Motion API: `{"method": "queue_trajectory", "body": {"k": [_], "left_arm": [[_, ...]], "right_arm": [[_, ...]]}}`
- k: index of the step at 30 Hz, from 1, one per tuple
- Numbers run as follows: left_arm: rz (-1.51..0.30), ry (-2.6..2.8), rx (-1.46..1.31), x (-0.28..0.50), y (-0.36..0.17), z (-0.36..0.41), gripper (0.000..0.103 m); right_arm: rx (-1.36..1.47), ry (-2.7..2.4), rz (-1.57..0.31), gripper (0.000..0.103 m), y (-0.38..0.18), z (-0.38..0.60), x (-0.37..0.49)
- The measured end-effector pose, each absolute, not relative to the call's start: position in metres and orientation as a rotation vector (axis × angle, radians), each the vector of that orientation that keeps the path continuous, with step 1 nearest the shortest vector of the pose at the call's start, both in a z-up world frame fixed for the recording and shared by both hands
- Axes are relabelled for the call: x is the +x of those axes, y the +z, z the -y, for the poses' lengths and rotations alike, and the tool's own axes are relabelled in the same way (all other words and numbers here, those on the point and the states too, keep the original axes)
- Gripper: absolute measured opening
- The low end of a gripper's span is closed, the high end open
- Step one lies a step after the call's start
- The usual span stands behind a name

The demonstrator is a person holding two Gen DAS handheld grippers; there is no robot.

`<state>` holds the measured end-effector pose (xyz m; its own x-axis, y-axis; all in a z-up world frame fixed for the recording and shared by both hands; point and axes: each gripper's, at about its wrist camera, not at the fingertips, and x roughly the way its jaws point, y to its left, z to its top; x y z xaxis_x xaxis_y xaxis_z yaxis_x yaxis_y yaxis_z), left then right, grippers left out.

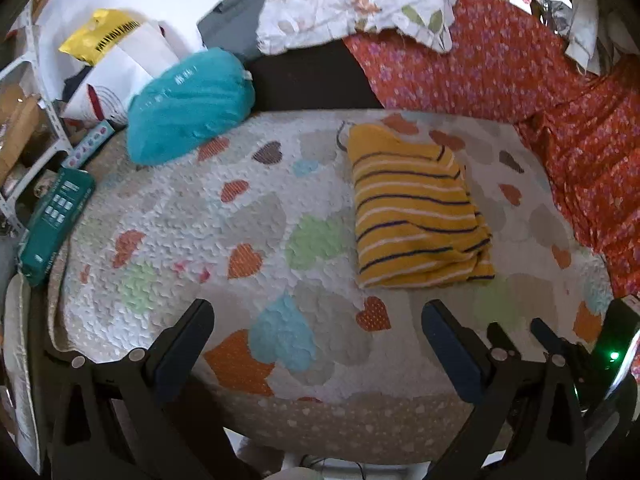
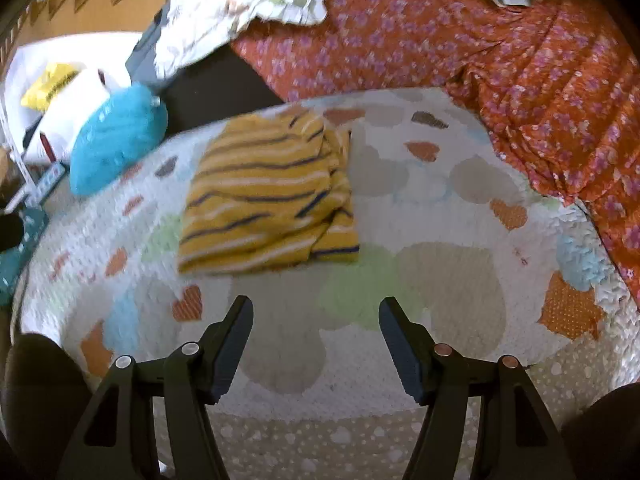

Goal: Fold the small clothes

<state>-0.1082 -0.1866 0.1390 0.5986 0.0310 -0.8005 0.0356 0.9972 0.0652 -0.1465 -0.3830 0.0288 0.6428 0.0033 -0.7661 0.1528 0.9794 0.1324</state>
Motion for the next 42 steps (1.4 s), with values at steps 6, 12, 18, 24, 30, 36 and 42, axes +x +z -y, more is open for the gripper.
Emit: {"method": "queue_trajectory", "body": {"k": [6, 12, 18, 24, 30, 36, 42], "left_arm": [[-0.996, -0.017, 0.071, -0.093, 0.12, 0.182, 0.103], [-1.054, -0.015, 0.032, -0.077, 0.105, 0.172, 0.103], [-1.09, -0.01, 0.01, -0.065, 0.092, 0.165, 0.103], [-1.142, -0.004, -0.019, -0.054, 0.073, 0.158, 0.103], [-1.186, 0.003, -0.032, -0.047, 0.056, 0.152, 0.103], [-1.23, 0.007, -0.055, -0.04, 0.041, 0.147, 0.103], [-1.255, 0.009, -0.066, -0.036, 0.033, 0.145, 0.103]], "right_arm": [[0.188, -0.083, -0.956, 0.07, 0.013, 0.374, -0.134], [0.16, -0.065, -1.0, 0.07, 0.007, 0.362, -0.124], [0.136, -0.065, -1.039, 0.07, 0.001, 0.356, -0.116], [0.106, -0.064, -1.079, 0.07, -0.007, 0.355, -0.108], [0.084, -0.076, -1.109, 0.07, -0.014, 0.356, -0.095], [0.048, -0.067, -1.14, 0.07, -0.02, 0.354, -0.08], [0.035, -0.063, -1.164, 0.071, -0.026, 0.35, -0.075]]}}
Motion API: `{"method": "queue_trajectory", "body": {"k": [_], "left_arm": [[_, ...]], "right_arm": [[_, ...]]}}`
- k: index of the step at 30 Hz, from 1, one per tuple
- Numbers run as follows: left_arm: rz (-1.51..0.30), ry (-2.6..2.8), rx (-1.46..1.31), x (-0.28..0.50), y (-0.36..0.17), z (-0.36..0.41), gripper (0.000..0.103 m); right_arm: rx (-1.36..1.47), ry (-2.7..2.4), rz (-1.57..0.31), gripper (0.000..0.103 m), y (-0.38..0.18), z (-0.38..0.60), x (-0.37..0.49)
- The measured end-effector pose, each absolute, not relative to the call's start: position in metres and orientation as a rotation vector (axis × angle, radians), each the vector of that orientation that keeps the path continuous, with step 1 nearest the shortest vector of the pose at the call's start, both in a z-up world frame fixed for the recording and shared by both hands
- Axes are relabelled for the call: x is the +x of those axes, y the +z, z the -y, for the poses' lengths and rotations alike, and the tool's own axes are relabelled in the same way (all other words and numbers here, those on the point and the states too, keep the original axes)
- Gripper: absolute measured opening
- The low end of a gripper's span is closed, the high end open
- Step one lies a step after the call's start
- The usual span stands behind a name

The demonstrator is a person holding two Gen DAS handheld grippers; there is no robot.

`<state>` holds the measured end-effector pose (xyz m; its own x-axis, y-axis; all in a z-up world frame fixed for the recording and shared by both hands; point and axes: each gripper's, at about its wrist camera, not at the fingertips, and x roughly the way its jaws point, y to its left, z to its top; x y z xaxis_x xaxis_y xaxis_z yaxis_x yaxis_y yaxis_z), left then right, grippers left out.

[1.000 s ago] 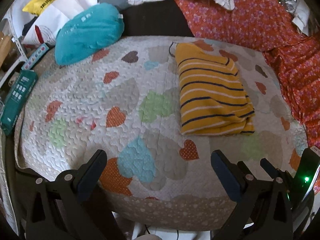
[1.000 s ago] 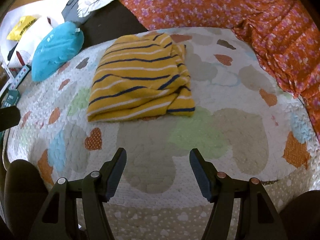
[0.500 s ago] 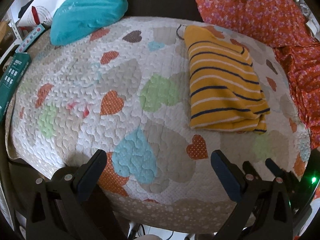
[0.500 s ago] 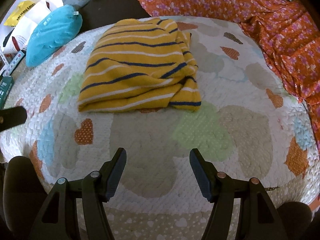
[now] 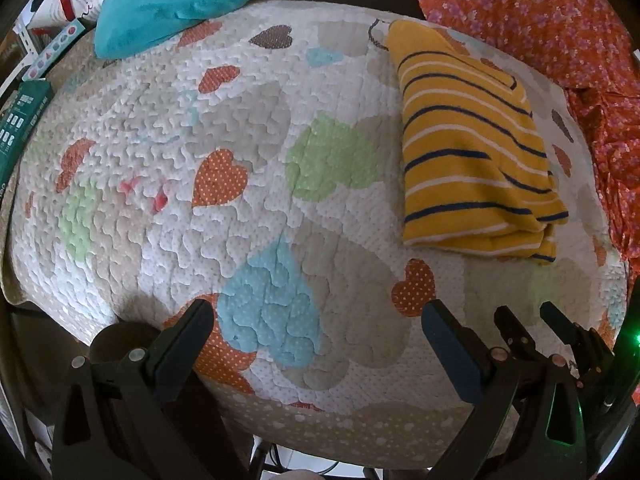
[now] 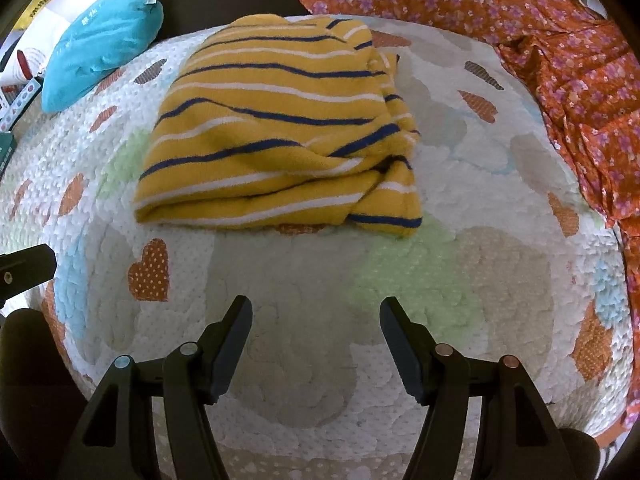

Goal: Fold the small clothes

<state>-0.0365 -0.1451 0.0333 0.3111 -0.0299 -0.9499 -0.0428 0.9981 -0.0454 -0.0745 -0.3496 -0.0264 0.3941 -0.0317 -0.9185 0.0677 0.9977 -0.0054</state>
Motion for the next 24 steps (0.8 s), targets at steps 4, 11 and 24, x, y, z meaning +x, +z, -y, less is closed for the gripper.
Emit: {"method": "queue_trajectory", "body": {"k": [4, 11, 24], "left_arm": [[-1.271, 0.01, -0.079, -0.035, 0.03, 0.143, 0.103], [-1.285, 0.005, -0.091, -0.036, 0.028, 0.142, 0.103], [-1.305, -0.005, -0.11, -0.04, 0.027, 0.144, 0.103]], "right_arm": [[0.028, -0.056, -1.17, 0.071, -0.028, 0.346, -0.074], [0.026, -0.064, -1.177, 0.071, -0.028, 0.345, -0.075], [0.031, -0.058, -1.161, 0.071, -0.018, 0.344, -0.077]]}}
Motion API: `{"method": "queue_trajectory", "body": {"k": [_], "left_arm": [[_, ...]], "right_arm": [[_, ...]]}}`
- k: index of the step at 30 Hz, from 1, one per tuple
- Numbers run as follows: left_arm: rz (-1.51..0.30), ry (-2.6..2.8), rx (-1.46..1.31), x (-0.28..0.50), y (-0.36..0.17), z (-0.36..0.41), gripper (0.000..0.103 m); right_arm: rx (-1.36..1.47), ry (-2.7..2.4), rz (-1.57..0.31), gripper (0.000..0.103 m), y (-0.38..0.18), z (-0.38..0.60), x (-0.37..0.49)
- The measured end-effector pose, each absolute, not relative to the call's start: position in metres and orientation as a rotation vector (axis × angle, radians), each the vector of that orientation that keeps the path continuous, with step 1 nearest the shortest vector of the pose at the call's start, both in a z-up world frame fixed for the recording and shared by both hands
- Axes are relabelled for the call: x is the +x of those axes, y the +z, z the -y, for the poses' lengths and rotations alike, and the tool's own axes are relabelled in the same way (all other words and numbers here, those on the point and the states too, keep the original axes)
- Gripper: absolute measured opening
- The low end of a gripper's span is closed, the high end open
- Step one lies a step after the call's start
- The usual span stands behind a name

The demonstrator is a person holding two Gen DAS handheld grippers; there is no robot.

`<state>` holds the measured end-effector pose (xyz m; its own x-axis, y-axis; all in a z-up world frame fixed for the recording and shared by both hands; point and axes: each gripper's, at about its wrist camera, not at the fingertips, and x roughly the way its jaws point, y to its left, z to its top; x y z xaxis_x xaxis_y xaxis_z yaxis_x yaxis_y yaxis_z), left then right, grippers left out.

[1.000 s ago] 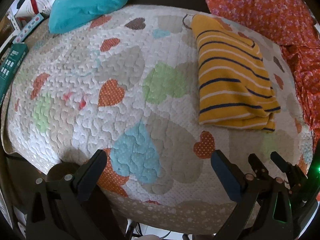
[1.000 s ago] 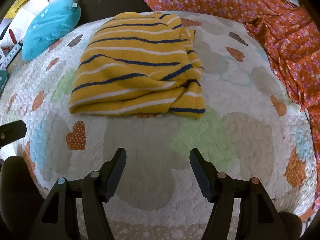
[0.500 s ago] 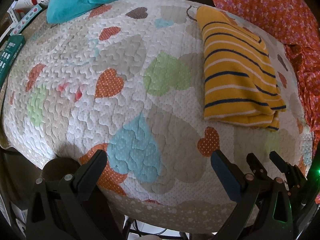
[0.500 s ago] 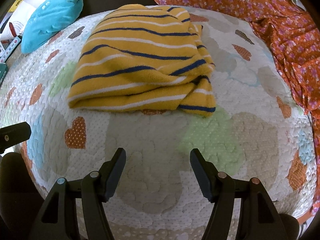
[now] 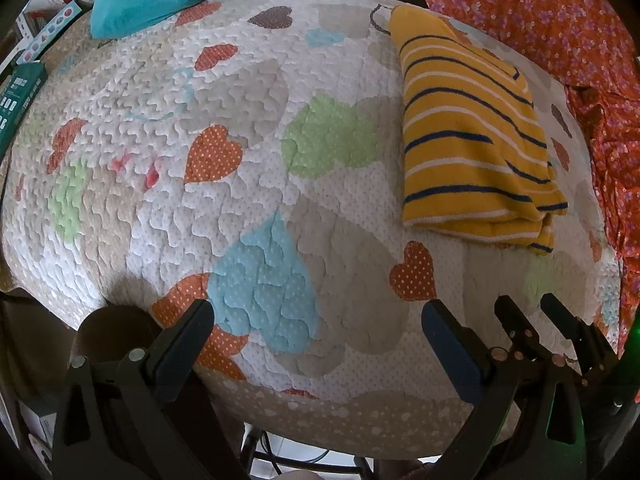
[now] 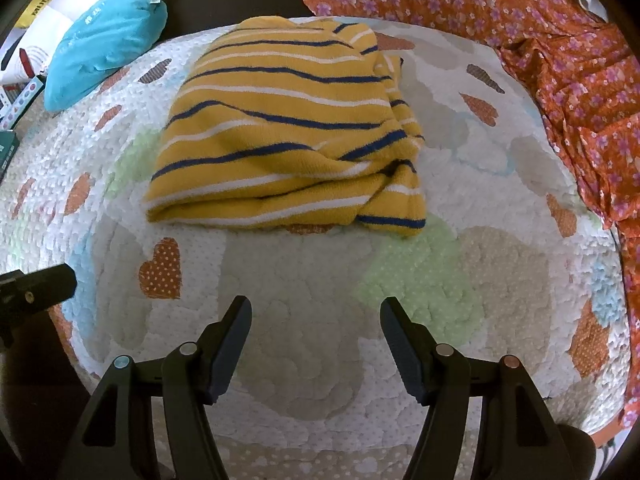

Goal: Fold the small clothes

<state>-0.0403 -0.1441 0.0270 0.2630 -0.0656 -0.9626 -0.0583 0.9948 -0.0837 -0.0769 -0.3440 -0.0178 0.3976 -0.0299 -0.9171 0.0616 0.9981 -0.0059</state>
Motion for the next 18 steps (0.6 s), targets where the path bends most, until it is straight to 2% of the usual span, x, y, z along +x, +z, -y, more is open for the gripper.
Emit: {"method": "queue_trajectory", "body": {"k": [18], "left_arm": [[-1.331, -0.042, -0.142, -0.0391, 0.0206, 0.1412, 0.103]], "right_arm": [[-0.006, -0.075, -1.161, 0.072, -0.0168, 0.3376, -0.0676]]}}
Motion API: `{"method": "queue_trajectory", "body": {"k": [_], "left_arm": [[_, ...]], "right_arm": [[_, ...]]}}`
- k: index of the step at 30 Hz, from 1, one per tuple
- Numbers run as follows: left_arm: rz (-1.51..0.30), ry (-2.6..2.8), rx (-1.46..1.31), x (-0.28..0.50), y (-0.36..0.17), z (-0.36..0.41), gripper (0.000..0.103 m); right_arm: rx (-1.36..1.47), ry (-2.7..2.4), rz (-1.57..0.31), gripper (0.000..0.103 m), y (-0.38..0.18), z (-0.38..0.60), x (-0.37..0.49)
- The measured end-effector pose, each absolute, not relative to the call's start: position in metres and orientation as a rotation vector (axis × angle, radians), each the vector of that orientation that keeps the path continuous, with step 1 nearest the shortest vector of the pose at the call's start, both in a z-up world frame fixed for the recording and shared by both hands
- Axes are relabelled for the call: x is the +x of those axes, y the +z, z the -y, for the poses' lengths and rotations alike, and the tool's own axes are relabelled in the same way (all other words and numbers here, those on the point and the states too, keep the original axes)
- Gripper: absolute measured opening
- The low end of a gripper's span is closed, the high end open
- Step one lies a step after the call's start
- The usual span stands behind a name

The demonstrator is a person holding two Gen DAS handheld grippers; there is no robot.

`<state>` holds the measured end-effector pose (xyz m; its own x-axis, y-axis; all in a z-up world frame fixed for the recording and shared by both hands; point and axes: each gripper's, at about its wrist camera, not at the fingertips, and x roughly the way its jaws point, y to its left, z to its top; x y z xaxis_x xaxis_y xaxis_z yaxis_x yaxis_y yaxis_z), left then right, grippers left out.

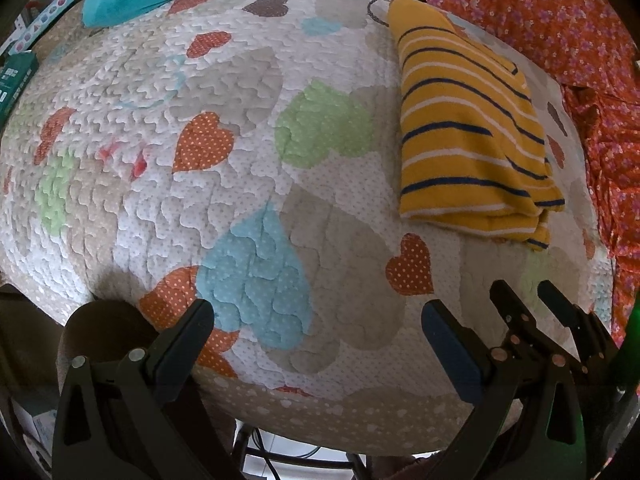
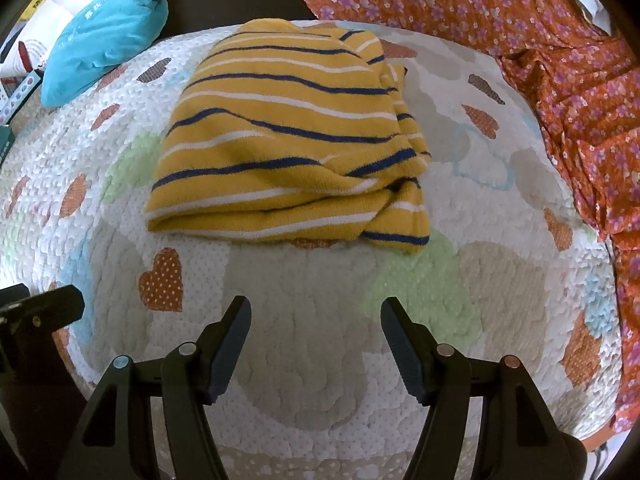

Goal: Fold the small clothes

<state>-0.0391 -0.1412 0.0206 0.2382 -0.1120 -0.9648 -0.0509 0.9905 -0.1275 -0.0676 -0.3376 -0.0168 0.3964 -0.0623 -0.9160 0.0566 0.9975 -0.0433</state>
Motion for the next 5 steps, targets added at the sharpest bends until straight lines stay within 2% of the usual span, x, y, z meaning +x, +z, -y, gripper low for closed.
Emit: {"method": "queue_trajectory", "body": {"k": [5], "left_arm": [[-1.313, -0.035, -0.112, -0.0411, 0.0253, 0.1439, 0.103]], "right_arm": [[-0.011, -0.064, -1.17, 0.072, -0.0173, 0.3336, -0.0662]]}}
